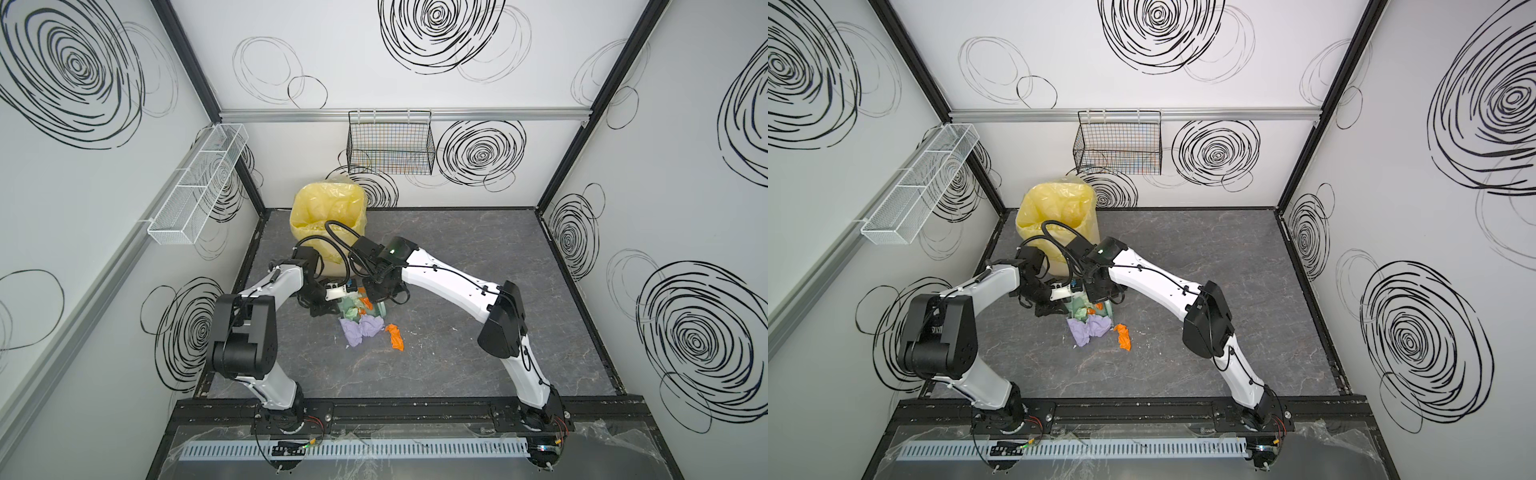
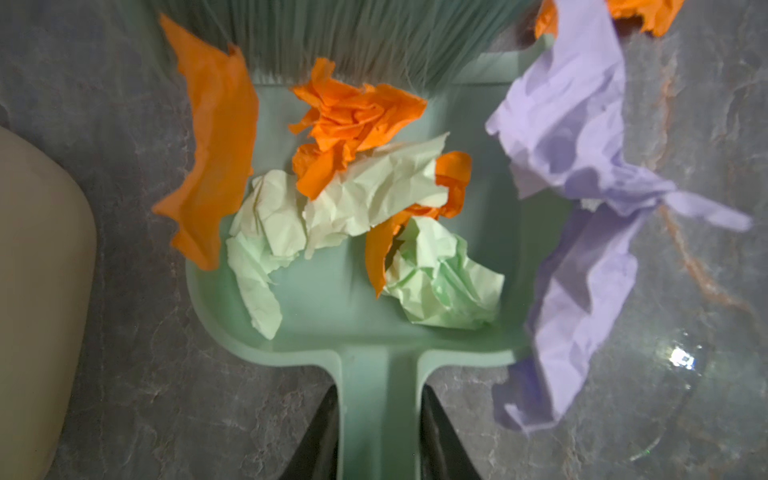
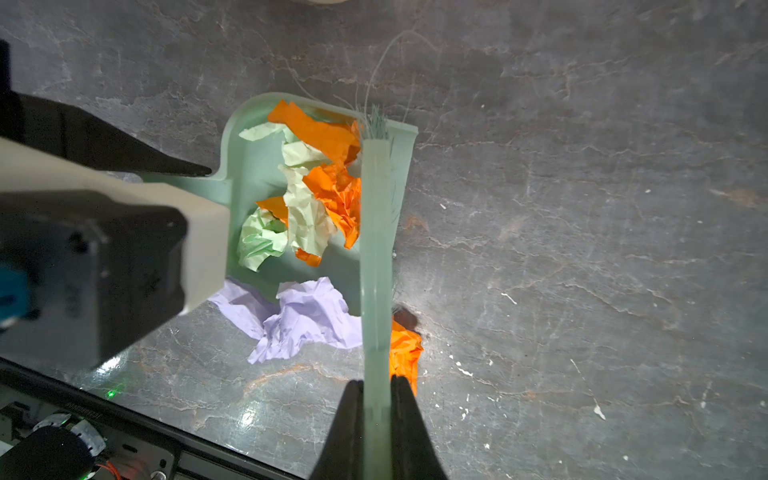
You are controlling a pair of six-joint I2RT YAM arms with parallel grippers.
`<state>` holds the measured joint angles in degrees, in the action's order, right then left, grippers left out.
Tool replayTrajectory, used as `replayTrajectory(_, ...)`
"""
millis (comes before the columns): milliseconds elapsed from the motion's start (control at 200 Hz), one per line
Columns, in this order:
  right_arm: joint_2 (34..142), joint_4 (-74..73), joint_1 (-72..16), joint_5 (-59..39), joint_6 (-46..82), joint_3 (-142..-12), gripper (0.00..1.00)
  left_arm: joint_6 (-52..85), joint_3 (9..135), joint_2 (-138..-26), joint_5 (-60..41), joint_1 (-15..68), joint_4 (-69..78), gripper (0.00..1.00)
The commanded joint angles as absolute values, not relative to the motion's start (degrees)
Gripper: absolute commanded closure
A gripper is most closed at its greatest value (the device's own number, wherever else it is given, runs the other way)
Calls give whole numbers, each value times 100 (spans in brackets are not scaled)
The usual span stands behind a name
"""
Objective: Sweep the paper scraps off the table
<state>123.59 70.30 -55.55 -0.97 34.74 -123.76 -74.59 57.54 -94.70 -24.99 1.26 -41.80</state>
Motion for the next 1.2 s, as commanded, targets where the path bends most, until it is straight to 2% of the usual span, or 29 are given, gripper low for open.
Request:
replayTrajectory(0,11668,7216,-5467,365,3589,-12327,100,-7460,5827,-9554,-2788,164,-4311,100)
replayTrajectory(320,10858,7216,-5137,638,3690,-11906,100,-7567,6006,-9536,-3125,106,-4622,100)
replayTrajectory(805,9488,7022,-4611,791,4114,-9975,100,-7786,6472,-9180,-3296,79,-5404,100)
replayTrajectory(1196,9216,6732,-4517,694,4118,-9457,100,-8021,7133,-8722,-3170,83,-6367,100)
